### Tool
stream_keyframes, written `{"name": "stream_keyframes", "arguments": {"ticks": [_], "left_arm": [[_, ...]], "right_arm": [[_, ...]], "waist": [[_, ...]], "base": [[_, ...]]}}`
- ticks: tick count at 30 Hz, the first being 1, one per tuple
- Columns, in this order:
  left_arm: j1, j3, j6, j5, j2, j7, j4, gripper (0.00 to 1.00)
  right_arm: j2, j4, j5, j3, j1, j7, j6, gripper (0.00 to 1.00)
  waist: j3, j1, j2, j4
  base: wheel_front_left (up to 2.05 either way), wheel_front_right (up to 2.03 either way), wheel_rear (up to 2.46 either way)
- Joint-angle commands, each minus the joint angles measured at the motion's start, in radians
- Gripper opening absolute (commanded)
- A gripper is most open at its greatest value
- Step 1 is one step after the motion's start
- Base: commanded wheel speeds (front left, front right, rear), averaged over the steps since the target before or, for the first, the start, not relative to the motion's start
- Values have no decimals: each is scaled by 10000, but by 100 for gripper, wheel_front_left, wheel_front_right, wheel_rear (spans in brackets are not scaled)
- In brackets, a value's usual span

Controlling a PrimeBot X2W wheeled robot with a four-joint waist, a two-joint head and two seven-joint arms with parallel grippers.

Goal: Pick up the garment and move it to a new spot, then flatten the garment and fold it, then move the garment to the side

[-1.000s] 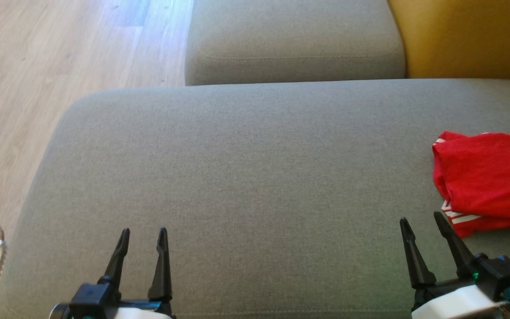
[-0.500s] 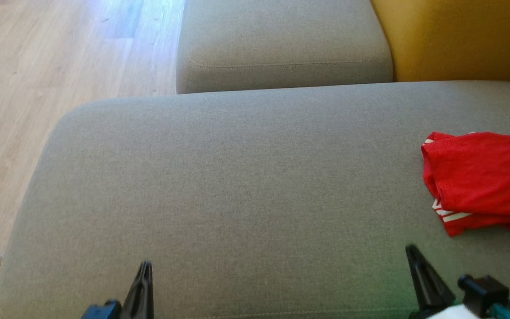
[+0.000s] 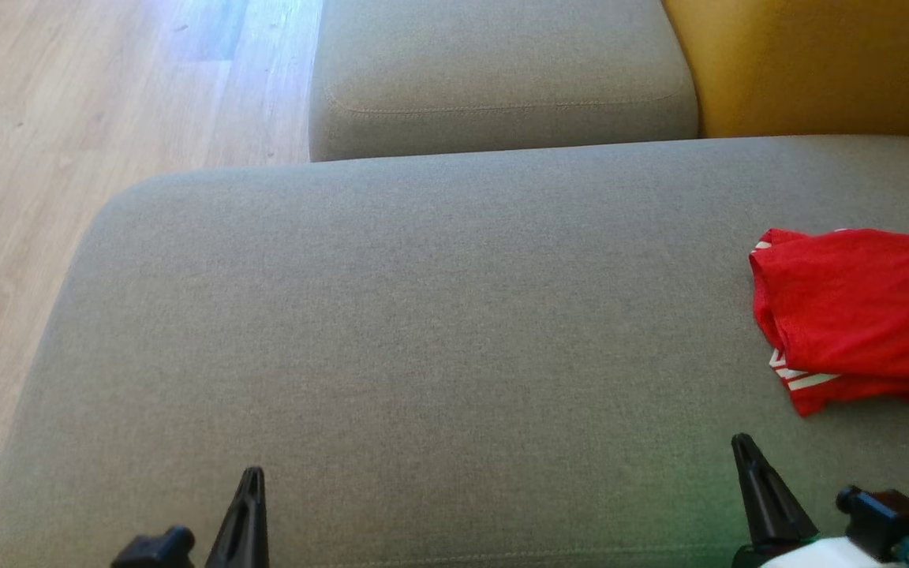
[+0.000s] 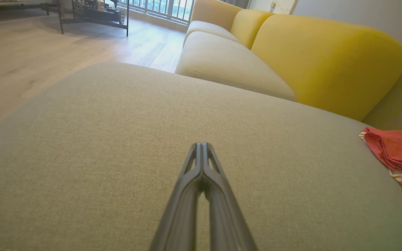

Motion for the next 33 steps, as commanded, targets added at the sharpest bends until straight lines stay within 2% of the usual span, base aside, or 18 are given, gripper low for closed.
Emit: {"name": "stream_keyframes", "arguments": {"ticks": [1, 33], "left_arm": [[-512, 193, -92, -337, 72, 41, -250, 0], [-1501, 834, -639, -4219, 196, 800, 328, 0]], "right_arm": [[-100, -288, 375, 14, -496, 80, 0, 0], [-219, -42, 4253, -43, -1231, 910, -1, 0]], "waist": [[15, 0, 0, -7], [281, 0, 0, -142]], "base": [[0, 0, 0], [0, 0, 0]]}}
